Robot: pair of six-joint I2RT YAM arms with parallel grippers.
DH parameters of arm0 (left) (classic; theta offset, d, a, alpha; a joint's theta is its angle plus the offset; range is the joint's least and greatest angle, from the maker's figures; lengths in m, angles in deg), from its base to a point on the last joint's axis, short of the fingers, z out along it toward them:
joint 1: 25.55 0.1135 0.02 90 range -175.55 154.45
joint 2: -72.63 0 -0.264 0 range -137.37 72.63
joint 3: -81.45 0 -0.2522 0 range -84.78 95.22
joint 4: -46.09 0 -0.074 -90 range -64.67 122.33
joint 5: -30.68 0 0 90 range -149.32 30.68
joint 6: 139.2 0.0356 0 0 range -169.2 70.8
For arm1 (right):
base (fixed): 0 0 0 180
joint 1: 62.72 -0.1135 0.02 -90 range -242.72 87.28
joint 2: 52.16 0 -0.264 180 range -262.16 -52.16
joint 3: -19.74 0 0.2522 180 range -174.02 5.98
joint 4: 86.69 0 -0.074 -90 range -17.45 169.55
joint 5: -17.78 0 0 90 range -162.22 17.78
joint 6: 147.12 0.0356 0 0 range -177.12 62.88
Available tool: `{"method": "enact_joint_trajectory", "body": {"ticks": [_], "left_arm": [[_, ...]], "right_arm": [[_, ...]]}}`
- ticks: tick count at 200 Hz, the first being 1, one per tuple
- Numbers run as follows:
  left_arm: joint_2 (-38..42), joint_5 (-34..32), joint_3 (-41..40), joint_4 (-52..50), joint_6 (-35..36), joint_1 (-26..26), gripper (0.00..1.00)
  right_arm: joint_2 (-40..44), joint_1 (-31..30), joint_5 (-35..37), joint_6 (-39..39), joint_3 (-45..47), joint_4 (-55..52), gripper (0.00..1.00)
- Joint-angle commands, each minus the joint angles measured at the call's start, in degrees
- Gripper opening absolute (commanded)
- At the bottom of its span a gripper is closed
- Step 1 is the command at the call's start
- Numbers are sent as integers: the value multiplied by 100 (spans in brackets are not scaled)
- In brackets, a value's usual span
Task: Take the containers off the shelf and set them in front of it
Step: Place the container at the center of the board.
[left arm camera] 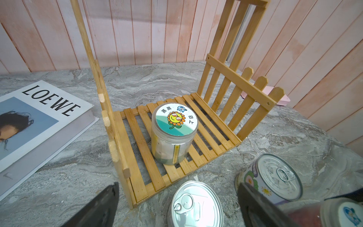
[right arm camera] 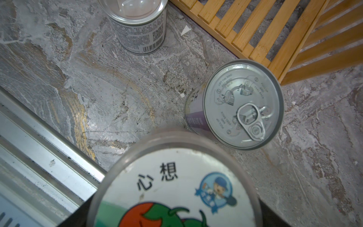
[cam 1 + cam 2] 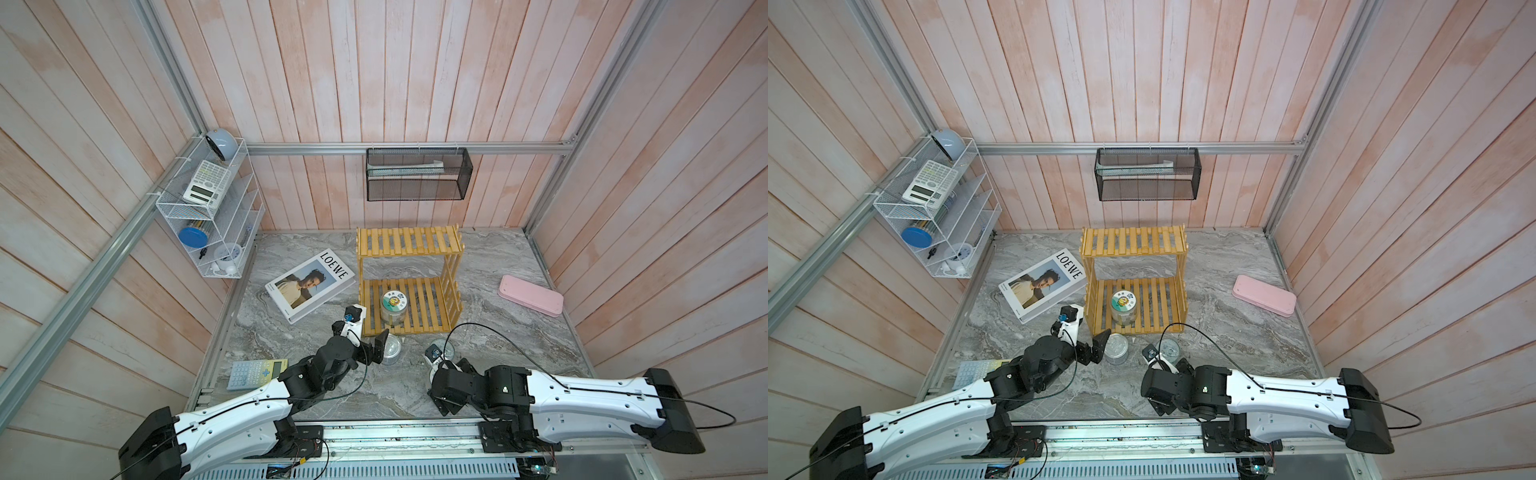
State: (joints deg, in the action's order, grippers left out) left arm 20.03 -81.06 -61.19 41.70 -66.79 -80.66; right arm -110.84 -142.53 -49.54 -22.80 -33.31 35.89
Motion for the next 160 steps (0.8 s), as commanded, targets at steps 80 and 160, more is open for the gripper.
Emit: {"method": "enact_joint_trajectory", "body": {"ticks": [80,160], "left_arm": [[-187,-41,273,-27,54,22,100],[-352,-1,494,-187,61,17,100]], "right_arm": [[170,-33,549,757,688,618,69],[100,-32,579,897,555,329,93]]}}
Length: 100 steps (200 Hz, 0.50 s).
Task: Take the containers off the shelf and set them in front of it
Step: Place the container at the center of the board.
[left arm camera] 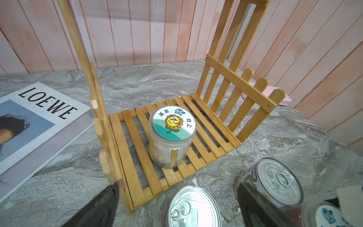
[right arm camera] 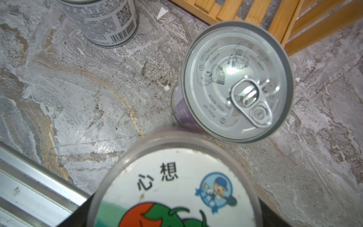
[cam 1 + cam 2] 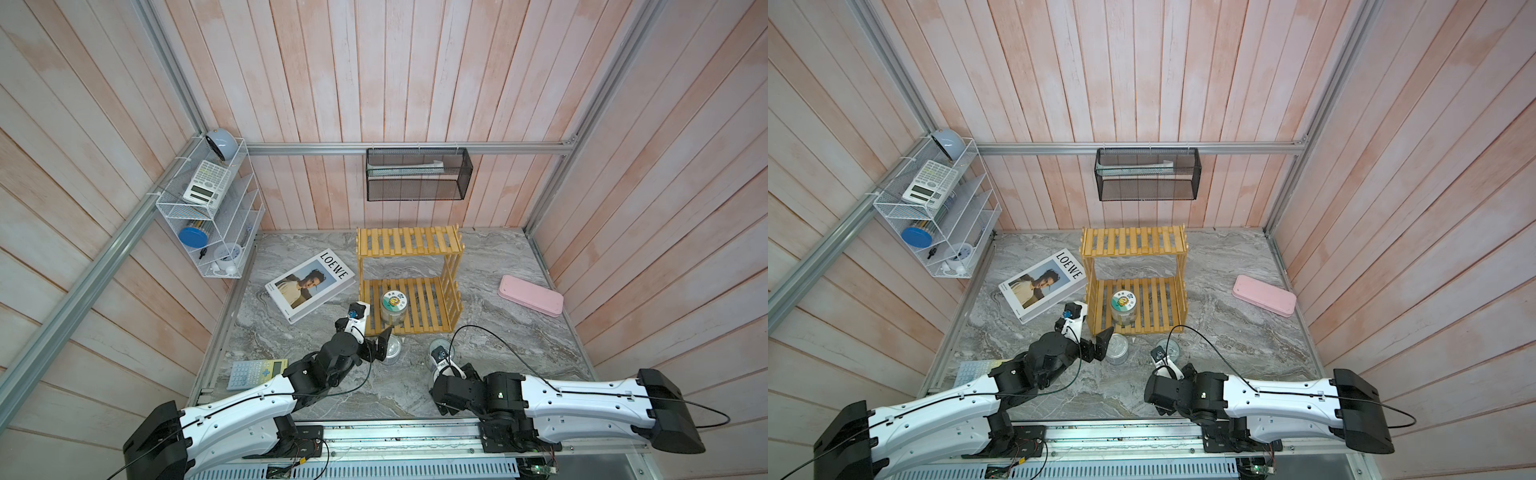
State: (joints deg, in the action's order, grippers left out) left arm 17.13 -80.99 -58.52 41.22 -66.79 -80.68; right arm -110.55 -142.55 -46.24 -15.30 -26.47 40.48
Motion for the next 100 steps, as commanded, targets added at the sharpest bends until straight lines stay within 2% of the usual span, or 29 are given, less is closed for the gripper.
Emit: {"method": "enact_joint_trajectory", "body": {"ticks": [1,16,65,100], "left_arm": [[-64,-6,233,-140,62,20,100],[-113,14,312,-198,99,6,100],[-351,87,566,-342,175,-28,100],[-890,137,1082,-790,117,-39,100]], "right_arm": [[77,-27,249,149,-130,-137,93],[132,-31,262,195,-163,-231,98],[517,-32,203,368,-435,-642,98],[957,-32,250,498,-689,-1068,98]]}}
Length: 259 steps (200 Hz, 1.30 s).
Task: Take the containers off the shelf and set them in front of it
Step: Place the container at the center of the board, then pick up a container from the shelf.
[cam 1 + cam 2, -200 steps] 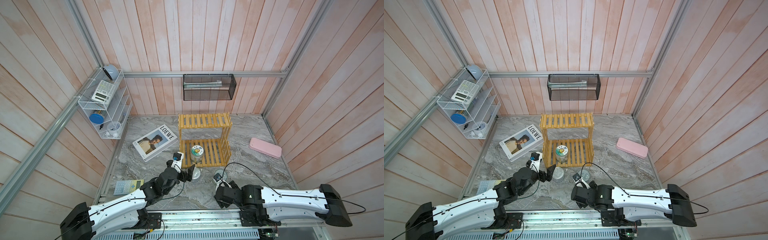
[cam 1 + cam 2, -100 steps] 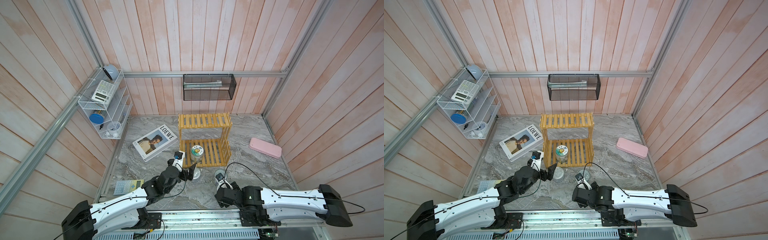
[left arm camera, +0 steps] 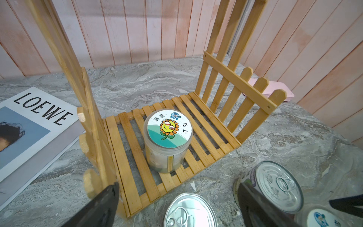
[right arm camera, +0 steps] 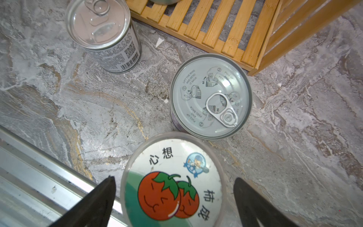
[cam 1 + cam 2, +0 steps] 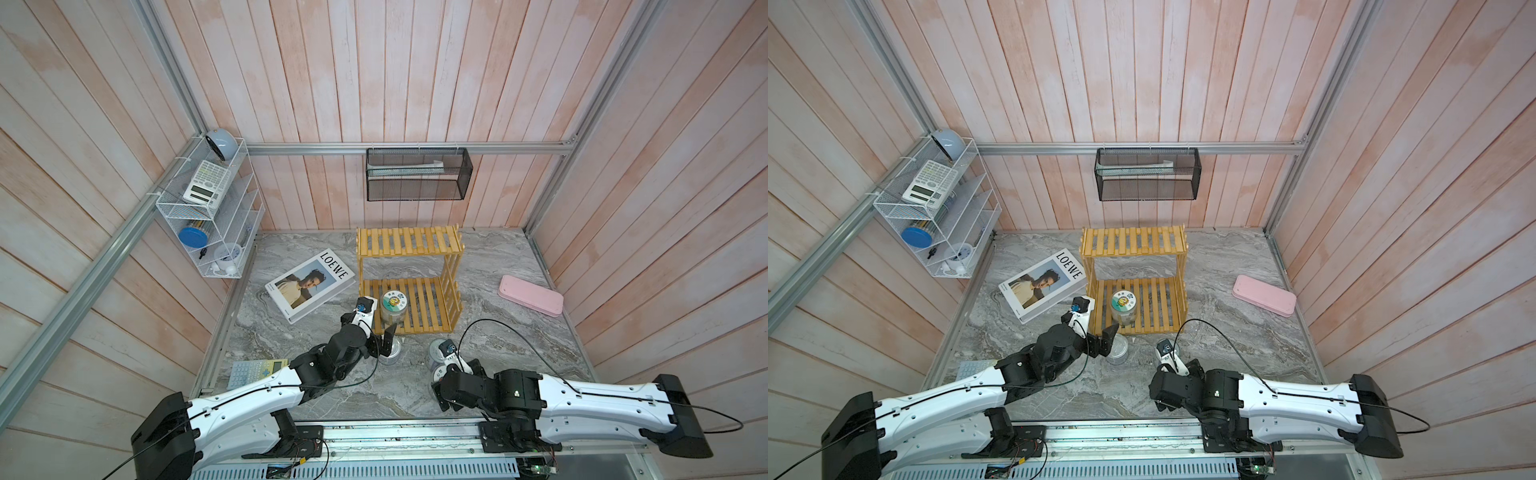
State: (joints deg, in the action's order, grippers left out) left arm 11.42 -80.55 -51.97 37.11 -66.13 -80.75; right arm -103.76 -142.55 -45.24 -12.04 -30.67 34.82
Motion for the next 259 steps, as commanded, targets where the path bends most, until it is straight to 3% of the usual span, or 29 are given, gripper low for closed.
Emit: {"method": "enact_joint_trajectory", "body": {"ticks": [1,42,59,88,138,259], "left_arm": [[-343,93,457,-398,55,-29,100],[-1074,-106,1335,-1045,-88,-87,100],[-1459,-455,1827,-1420,-117,-410,100],[-2353,-1058,2828,-2317,-558,-454,100],[-3425,-1431,4031,-3156,-1136,-402,100],[-4308,-967,4634,-3317,-1575,334,100]], "right_arm": [[297,-32,154,174,-280,-511,98],[1005,-19,495,-29,-422,-615,98],[1140,22,603,-87,-525,-760,98],[1293,159,589,-225,-633,-797,98],[1594,360,560,-364,-657,-827,98],[1793,502,527,-474,-681,-846,98]]}}
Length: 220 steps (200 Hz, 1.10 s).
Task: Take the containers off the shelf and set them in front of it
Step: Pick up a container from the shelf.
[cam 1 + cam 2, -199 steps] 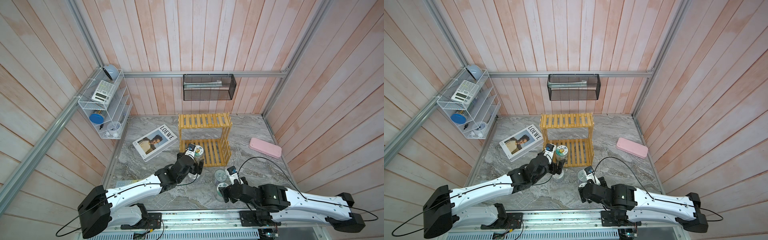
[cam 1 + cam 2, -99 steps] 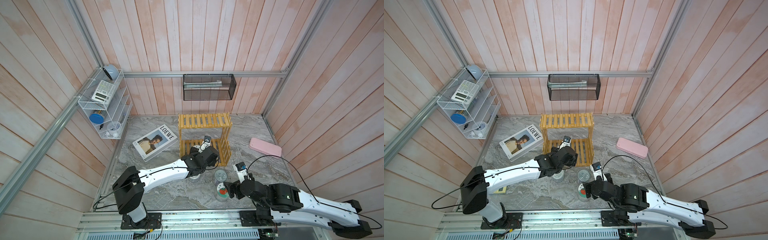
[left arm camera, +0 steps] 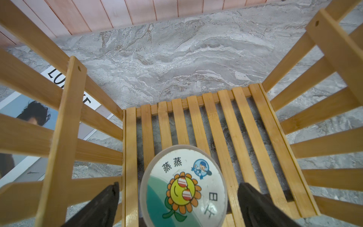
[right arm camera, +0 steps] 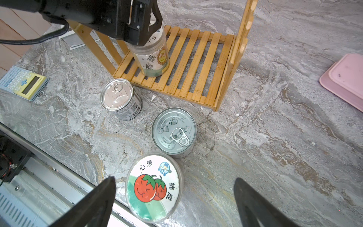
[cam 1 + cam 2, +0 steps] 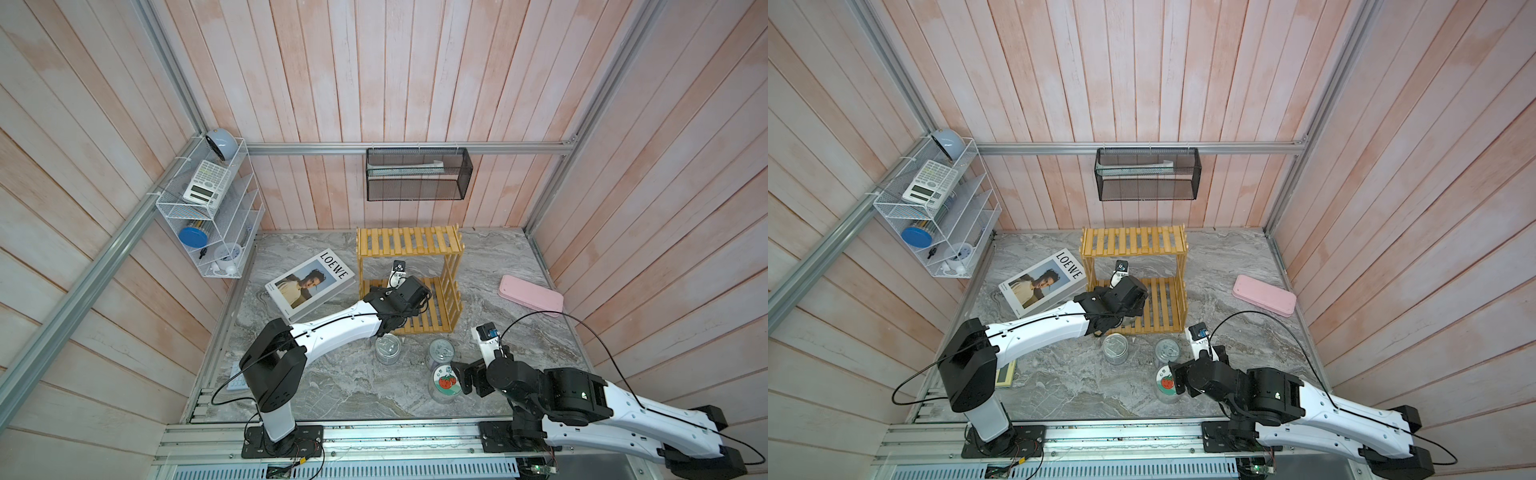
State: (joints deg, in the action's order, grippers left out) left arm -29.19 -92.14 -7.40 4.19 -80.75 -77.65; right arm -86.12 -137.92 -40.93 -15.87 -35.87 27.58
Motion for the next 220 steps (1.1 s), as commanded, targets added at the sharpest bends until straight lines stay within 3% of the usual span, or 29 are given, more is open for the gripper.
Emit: {"method": "enact_joint_trajectory", "body": {"ticks": [1,98,220], "left_arm": [[-262,194,188,-25,-114,24,100],[-523,76,58,2,-340,86,100],[-10,-181,-398,196,-494,33,100]], "right_arm": [[29,35,97,-91,-163,-126,98],[28,75,75,-101,-177,-158,98],[54,102,9,-74,-78,-68,98]]}}
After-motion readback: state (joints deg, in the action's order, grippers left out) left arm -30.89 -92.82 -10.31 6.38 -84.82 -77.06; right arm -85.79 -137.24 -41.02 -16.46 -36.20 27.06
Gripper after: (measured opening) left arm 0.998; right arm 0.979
